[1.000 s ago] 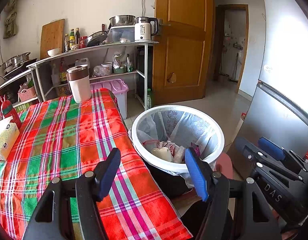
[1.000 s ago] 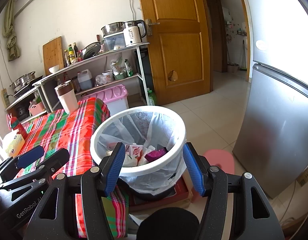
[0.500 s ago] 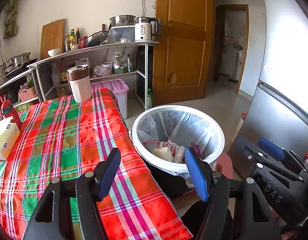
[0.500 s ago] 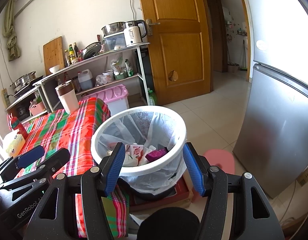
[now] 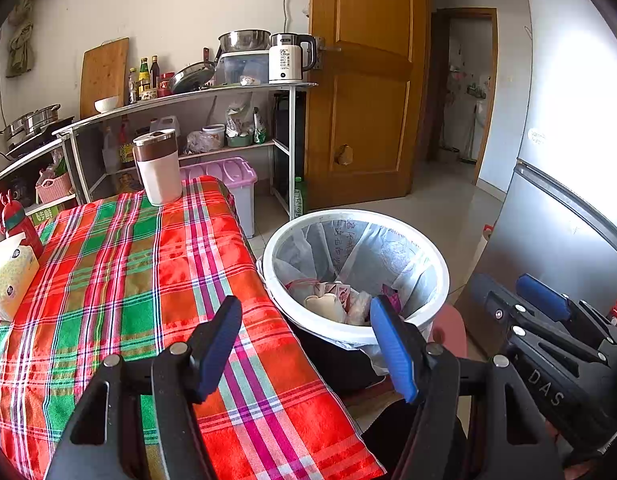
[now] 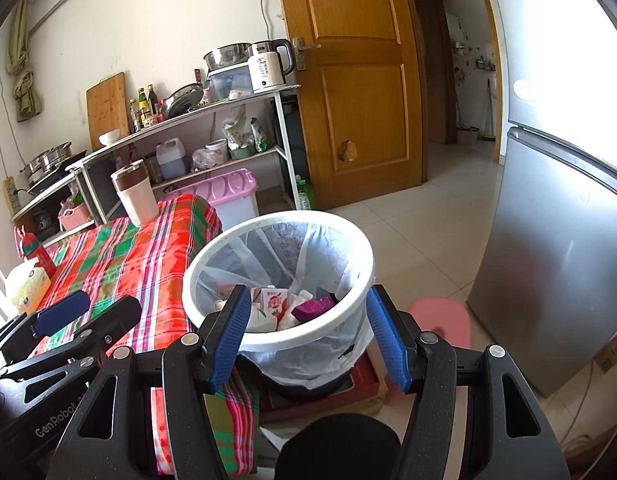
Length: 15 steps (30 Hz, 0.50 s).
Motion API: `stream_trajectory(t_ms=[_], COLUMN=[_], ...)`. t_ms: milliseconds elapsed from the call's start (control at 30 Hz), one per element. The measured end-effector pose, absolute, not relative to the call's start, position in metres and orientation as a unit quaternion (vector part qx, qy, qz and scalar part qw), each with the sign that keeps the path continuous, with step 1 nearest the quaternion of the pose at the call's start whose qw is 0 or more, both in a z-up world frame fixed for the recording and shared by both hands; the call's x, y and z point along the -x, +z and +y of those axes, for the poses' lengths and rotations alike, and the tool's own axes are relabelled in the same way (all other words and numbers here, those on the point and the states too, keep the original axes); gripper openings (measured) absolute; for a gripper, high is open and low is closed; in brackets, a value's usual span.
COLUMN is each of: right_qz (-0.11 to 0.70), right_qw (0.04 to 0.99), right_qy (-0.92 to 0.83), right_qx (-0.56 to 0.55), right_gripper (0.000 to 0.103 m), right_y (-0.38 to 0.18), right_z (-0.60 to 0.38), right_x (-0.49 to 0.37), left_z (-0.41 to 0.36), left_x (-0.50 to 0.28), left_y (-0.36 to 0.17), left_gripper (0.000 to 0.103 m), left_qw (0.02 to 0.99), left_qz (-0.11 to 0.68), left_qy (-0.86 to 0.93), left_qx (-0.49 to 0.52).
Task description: Collect trash
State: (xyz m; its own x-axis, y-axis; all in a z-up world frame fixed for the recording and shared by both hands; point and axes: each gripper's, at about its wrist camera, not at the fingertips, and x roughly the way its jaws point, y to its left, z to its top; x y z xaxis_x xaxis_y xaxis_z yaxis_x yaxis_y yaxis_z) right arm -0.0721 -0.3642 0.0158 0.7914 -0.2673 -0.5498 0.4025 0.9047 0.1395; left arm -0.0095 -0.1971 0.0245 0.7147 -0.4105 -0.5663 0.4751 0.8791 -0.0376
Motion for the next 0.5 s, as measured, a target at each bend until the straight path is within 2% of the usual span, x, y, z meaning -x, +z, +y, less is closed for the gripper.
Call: stream_trajectory(t_ms=[500], right_qz=[0.269], right_qw=[0.938], right_qy=[-0.178], right_qx=[-0.126], right_gripper=[0.061], right_y=[0.0156], right_z=[-0.3640], right_x=[0.0721], left_z=[-0.1985], left_x=[0.0103], left_y=[0.0232], left_gripper=[0.069], left_qw=[0.923], left_qz=[0.295], left_qy=[-0.240], left_qx=[-0.056])
